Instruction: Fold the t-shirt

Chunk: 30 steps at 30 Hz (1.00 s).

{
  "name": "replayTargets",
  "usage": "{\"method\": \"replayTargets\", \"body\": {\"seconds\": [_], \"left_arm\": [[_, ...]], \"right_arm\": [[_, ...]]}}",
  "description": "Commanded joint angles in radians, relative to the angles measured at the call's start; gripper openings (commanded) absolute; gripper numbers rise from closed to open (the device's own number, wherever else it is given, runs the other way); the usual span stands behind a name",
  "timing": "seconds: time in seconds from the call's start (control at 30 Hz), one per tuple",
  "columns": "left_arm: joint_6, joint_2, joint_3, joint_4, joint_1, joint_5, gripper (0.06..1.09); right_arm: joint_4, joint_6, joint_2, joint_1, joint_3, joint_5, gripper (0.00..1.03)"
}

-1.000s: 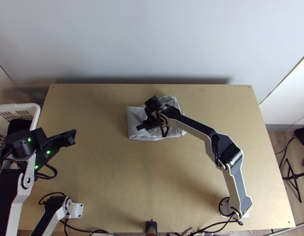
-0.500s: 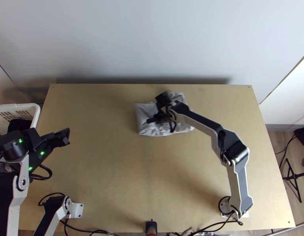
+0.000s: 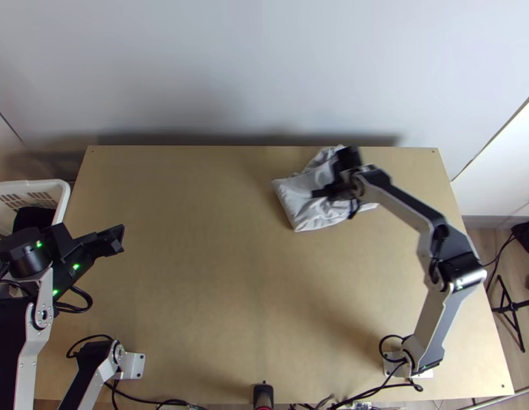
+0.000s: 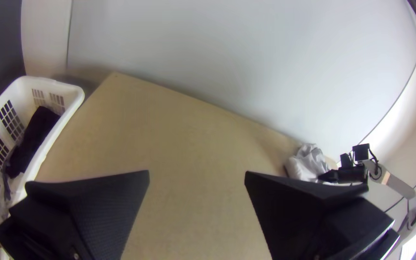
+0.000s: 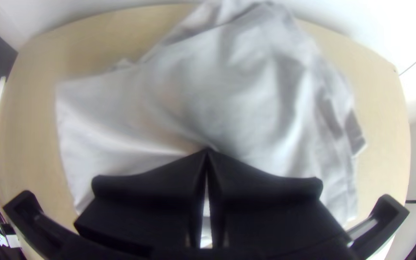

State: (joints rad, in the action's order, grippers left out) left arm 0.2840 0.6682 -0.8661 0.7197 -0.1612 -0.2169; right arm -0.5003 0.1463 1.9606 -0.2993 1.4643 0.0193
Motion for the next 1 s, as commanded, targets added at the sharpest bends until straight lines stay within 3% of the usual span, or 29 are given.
{"method": "replayTargets", "body": {"seconds": [0.0, 0.2, 0.57, 0.97], "left_arm": [[0.006, 0.002, 0.012, -0.006, 0.000, -0.007, 1.02], [0.004, 0.002, 0.012, -0.011, 0.002, -0.015, 1.02], [0.009, 0.004, 0.044, -0.025, 0.006, -0.024, 1.02], [0.038, -0.025, 0.070, -0.031, 0.003, -0.022, 1.02]], "right_arm": [[0.022, -0.074, -0.052, 0.183, -0.024, 0.004, 0.03], [0.034, -0.109, -0.094, 0.282, -0.045, 0.001, 0.03], [0.032, 0.032, -0.224, -0.003, -0.042, -0.027, 0.03], [0.034, 0.033, -0.088, -0.093, -0.051, -0.028, 0.03]]}}
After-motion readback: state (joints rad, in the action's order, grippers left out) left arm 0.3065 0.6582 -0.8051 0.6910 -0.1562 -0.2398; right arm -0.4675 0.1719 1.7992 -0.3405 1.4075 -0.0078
